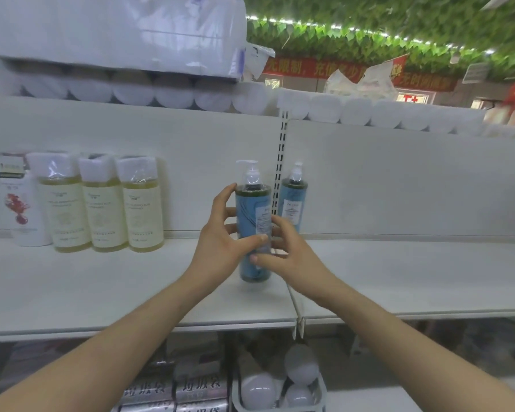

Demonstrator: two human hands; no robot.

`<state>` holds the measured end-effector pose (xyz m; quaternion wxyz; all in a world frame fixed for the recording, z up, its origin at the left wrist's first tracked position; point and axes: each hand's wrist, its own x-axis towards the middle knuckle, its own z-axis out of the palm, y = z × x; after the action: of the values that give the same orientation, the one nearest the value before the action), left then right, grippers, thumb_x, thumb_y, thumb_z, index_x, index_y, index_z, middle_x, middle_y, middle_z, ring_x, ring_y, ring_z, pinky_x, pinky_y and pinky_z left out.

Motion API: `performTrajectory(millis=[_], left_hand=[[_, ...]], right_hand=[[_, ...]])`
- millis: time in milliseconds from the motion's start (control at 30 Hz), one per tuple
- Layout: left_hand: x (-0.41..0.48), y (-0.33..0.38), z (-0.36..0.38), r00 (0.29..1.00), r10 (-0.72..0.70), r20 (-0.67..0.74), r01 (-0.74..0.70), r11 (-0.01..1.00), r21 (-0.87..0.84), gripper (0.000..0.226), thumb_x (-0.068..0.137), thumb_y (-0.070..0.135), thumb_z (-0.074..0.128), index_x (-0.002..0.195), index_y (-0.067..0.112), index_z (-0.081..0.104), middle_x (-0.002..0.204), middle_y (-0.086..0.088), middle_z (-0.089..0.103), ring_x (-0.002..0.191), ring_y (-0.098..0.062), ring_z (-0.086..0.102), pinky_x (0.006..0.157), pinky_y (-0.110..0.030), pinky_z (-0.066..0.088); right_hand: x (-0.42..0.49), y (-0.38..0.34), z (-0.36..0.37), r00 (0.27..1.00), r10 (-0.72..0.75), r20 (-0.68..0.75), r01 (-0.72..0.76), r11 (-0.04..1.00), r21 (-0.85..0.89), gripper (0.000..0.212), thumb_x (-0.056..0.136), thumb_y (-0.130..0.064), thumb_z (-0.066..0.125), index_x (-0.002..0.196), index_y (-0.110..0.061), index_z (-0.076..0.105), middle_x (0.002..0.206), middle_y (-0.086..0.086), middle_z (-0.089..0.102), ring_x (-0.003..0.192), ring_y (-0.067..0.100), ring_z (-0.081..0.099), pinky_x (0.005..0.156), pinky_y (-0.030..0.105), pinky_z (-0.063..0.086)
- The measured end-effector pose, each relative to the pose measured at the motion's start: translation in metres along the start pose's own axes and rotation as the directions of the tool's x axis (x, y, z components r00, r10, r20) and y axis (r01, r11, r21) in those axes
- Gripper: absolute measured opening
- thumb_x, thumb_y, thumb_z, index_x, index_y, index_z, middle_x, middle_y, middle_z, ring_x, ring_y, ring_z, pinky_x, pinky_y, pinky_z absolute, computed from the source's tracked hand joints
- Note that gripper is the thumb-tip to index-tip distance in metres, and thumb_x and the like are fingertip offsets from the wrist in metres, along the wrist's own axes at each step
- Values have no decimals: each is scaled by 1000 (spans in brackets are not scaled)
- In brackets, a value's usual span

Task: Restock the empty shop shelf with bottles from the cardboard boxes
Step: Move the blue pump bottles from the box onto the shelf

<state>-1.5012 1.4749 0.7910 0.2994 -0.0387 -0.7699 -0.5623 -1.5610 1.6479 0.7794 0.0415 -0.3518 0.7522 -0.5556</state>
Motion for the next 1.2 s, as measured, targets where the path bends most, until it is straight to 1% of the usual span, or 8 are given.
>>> performTrajectory(millis=[133,267,400,533,733,800,967,1200], left_hand=[[2,7,22,999,4,44,-3,1000,-20,104,83,21,92,155,57,27,144,7,59,123,-16,67,94,-41,65],[9,8,40,991,2,132,2,999,-35,94,88,24,88,158,48,31,149,6,57,131,-15,62,104,-43,60],[27,-3,51,976,-7,216,17,999,-43,68,95,39,79,147,50,37,145,15,58,133,-4,58,102,-26,51],[51,-26,62,984,-49,170,43,998,37,57,98,44,76,145,45,43,127,26,60,114,14,55,87,-12,44],[80,-50,91,989,-100,112,88,991,105,57,99,33,76,148,29,48,114,28,58,103,10,59,72,-3,45],[87,-56,100,989,-96,116,82,989,120,58,99,26,76,149,27,47,125,16,59,114,-5,61,80,-12,47],[100,-66,116,991,-102,88,88,985,146,63,96,16,78,150,20,46,140,-1,62,128,-19,62,104,-38,58],[108,-72,124,997,-71,31,60,959,276,66,93,23,82,148,17,47,139,-8,57,128,-25,60,105,-49,57]], right_hand=[[-8,3,-9,992,21,-123,-31,997,-77,70,87,-34,86,144,-42,46,130,-25,65,116,0,66,89,22,60],[-12,13,-29,974,40,-222,-62,994,-91,65,80,-41,90,135,-38,54,121,-24,70,109,3,69,84,24,62],[-9,25,-51,939,54,-338,-99,988,-115,61,84,-39,88,133,-36,52,120,-24,66,107,3,67,74,18,59],[3,39,-70,900,114,-420,-154,986,-63,61,86,-33,88,131,-36,46,121,-23,61,104,4,66,59,11,55],[24,69,-81,893,148,-425,-194,979,-66,61,86,-22,88,128,-31,45,113,-24,59,99,0,65,62,14,56],[31,77,-82,892,149,-427,-192,980,-59,61,87,-22,88,130,-29,45,113,-23,59,100,2,66,67,15,57],[46,87,-89,895,160,-416,-200,978,-53,62,87,-21,87,129,-29,43,110,-26,57,99,-2,64,70,16,56],[52,92,-97,909,161,-384,-210,974,-89,62,88,-19,87,129,-30,41,115,-18,58,111,14,65,78,19,56]])
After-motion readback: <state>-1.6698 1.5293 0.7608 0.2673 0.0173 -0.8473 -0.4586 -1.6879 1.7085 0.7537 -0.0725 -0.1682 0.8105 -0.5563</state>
